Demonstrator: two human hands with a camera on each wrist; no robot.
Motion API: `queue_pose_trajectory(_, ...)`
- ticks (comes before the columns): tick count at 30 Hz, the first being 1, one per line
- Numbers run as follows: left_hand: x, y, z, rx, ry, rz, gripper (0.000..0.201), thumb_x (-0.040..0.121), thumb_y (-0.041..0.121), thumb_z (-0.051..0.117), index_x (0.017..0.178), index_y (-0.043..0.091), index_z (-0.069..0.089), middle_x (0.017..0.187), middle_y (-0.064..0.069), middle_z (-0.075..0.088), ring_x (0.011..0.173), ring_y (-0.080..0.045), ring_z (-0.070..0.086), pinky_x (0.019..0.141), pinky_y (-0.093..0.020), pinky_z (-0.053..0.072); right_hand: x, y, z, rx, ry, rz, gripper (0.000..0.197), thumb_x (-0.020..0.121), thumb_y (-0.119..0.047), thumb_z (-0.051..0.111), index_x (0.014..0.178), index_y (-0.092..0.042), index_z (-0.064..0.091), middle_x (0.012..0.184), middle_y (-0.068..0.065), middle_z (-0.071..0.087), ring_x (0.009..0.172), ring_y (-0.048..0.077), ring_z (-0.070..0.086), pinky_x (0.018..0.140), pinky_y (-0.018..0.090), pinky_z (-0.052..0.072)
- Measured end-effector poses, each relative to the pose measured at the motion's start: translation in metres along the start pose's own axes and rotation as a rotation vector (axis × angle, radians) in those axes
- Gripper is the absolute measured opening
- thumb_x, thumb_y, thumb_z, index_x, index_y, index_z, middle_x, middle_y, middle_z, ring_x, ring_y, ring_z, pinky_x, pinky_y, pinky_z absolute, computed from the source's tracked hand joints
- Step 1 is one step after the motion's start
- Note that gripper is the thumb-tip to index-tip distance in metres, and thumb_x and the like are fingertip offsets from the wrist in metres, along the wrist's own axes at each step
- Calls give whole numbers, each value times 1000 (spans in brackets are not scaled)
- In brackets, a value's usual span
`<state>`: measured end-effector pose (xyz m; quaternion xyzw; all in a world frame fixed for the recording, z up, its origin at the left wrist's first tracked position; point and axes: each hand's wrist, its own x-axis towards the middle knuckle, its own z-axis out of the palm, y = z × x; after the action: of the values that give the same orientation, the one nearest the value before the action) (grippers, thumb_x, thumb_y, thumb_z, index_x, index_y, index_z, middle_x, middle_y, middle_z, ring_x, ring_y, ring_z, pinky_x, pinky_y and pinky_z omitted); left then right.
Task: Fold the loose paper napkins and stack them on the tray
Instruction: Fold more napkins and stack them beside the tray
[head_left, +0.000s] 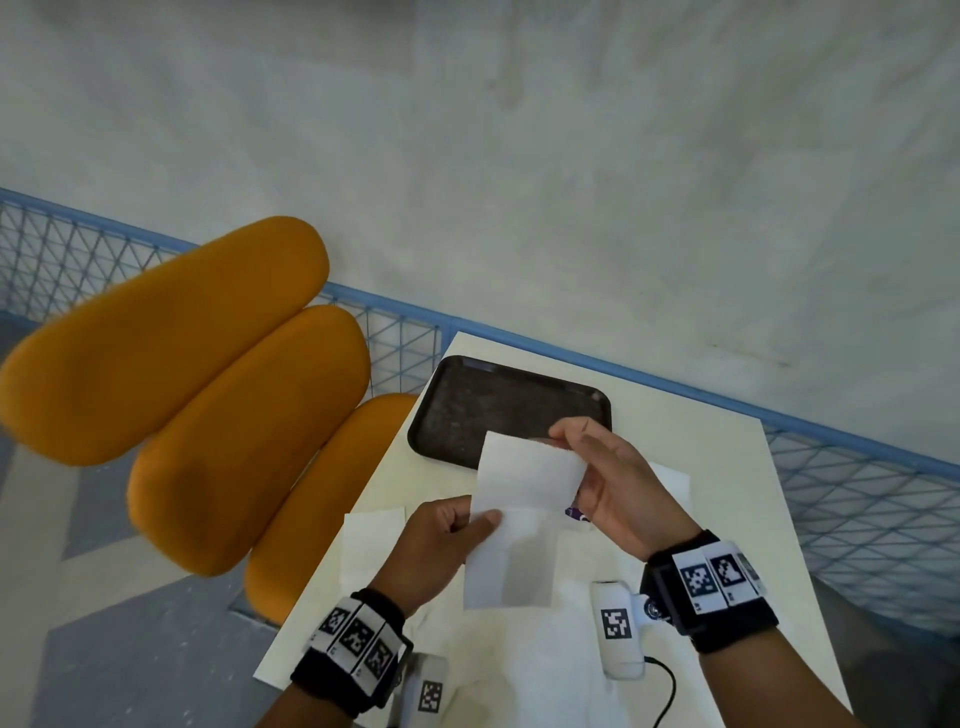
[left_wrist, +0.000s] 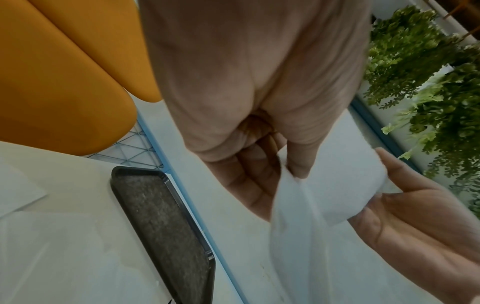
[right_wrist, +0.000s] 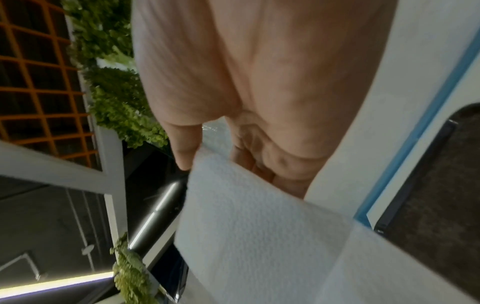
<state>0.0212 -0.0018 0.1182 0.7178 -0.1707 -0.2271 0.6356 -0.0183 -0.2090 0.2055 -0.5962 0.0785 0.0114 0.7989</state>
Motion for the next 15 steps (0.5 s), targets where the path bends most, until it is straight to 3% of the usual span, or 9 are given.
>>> queue_pose_trajectory(3,0,2,-3,-2,4,-17,22,96,37,62,98,20,75,92,4,76,85,-13,71,76,-25,57,-1,0,2,-125,-33,-40,29,92,-26,57,117,-10,59,118,13,72,108,24,68,89,32,55)
queue_pose_trajectory(5,-2,2,-5,-15,-9,-22,23,96,38,62,98,19,75,94,2,76,88,-16,72,78,-27,58,-2,2,5,-187,-15,-61,28,95,-25,56,119,-11,60,118,9,73,111,24,68,88,32,54)
queue_pose_trajectory(7,-3,1,-6,-10,-12,-23,23,96,39,63,98,19,75,94,1,76,89,-17,72,79,-30,59,-4,5,5,-209,-10,-69,34,94,-37,57,119,-14,62,114,7,74,107,22,68,86,33,52)
queue_pose_trajectory(9,-3,1,-7,3,-4,-16,23,97,37,63,99,17,75,94,0,76,89,-18,72,79,-34,59,-6,6,5,-154,-42,-50,40,94,-45,59,119,-15,63,107,13,73,97,24,68,80,32,54)
queue_pose_trajectory(12,-2,1,-11,18,3,20,18,99,25,62,107,17,74,100,0,75,95,-18,71,83,-37,60,-8,8,5,-112,-147,19,56,92,-53,59,126,-8,57,110,24,70,95,39,71,79,39,58)
queue_pose_trajectory(15,-1,2,-13,6,21,42,23,98,12,61,112,24,75,108,7,76,101,-15,71,91,-34,59,-9,11,5,-161,-141,0,62,88,-58,62,125,-8,58,113,26,69,99,45,70,83,44,59)
